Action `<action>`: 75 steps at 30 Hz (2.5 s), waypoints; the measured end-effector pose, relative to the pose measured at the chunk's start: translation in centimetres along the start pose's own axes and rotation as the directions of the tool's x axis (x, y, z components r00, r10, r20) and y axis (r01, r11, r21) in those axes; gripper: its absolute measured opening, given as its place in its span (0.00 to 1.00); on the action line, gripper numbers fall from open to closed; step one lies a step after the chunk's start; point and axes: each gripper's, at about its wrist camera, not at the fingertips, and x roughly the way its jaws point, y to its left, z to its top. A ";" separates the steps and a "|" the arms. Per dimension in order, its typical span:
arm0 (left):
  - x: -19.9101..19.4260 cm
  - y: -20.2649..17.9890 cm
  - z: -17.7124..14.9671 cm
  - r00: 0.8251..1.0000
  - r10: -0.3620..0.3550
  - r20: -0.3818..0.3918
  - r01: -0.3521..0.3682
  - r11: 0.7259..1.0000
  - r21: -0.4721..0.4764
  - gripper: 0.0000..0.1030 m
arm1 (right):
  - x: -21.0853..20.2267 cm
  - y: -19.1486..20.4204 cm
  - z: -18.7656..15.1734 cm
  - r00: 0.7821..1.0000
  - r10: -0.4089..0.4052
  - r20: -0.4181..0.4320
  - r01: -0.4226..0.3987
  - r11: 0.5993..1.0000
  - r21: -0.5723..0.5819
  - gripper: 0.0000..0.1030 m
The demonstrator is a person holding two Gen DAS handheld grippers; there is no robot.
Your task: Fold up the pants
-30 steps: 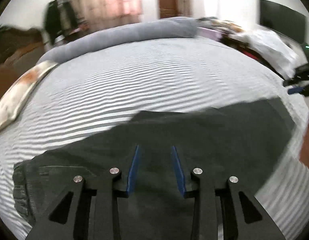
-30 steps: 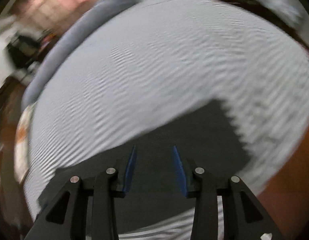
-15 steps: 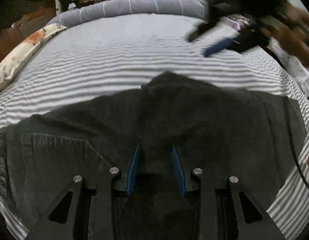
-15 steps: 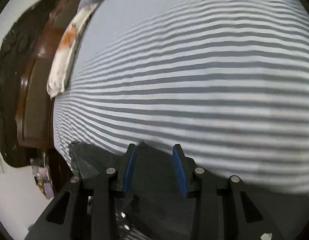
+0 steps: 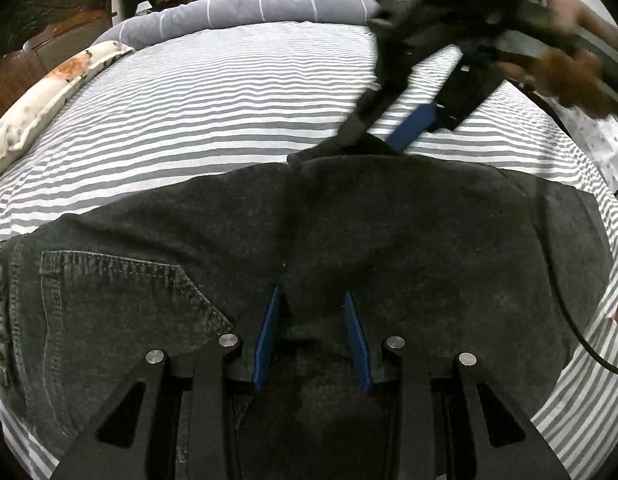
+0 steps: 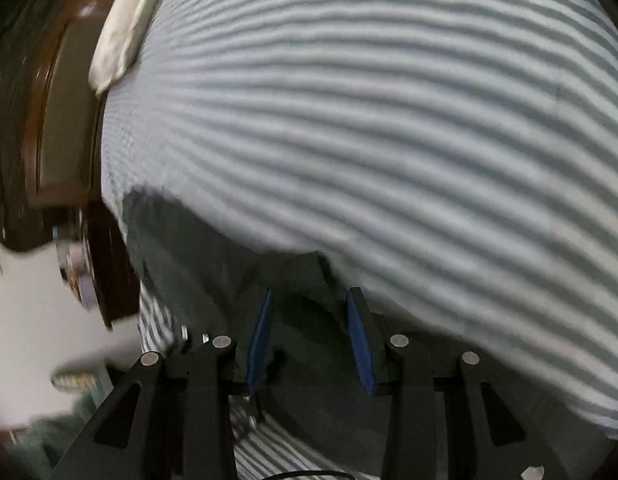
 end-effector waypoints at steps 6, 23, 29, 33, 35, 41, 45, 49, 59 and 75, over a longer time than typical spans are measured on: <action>-0.2 -0.4 -0.3 1.000 0.007 0.000 -0.007 1.000 0.003 0.34 | 0.8 0.5 -2.8 1.000 0.028 0.011 -0.027 0.997 -0.075 0.36; -0.3 -0.7 -0.4 1.000 0.027 0.015 -0.027 0.999 0.023 0.34 | 1.6 1.3 0.9 0.966 0.212 0.148 -0.197 0.974 -0.113 0.15; -0.4 -1.3 -0.4 0.998 0.052 0.032 -0.054 0.998 0.038 0.34 | -1.1 0.7 0.9 0.945 0.167 0.280 -0.138 0.983 -0.120 0.05; -0.8 -0.7 -0.3 0.999 0.035 0.020 -0.035 0.999 -0.001 0.34 | -0.7 0.3 1.9 0.936 0.090 0.341 -0.063 0.994 -0.089 0.04; -0.8 -0.1 -0.3 1.000 0.021 0.007 -0.021 1.000 -0.017 0.34 | 0.4 -0.3 2.6 0.941 0.044 0.334 -0.024 0.998 -0.064 0.03; -0.6 -0.4 -0.4 1.000 0.031 -0.006 -0.031 1.000 0.001 0.35 | 0.7 -0.7 2.9 0.948 0.036 0.317 -0.030 0.999 -0.023 0.03; -1.4 -0.8 -0.4 0.999 0.050 0.014 -0.050 0.999 0.001 0.35 | -0.8 1.3 1.3 0.938 -0.020 0.345 0.039 0.998 -0.049 0.07; -2.0 -1.5 -0.9 0.998 0.060 0.003 -0.061 0.998 0.033 0.35 | -2.6 1.5 -0.2 0.898 -0.114 0.424 0.132 0.991 -0.012 0.31; -1.7 -2.0 -1.9 0.996 0.087 -0.032 -0.086 0.995 0.042 0.35 | -0.6 1.1 -3.0 0.917 -0.066 0.394 0.068 0.998 0.009 0.24; -2.0 -3.9 -3.4 0.984 0.180 -0.010 -0.177 0.975 0.133 0.35 | -7.0 -7.0 -17.6 0.716 -0.117 0.688 -0.135 0.944 0.300 0.31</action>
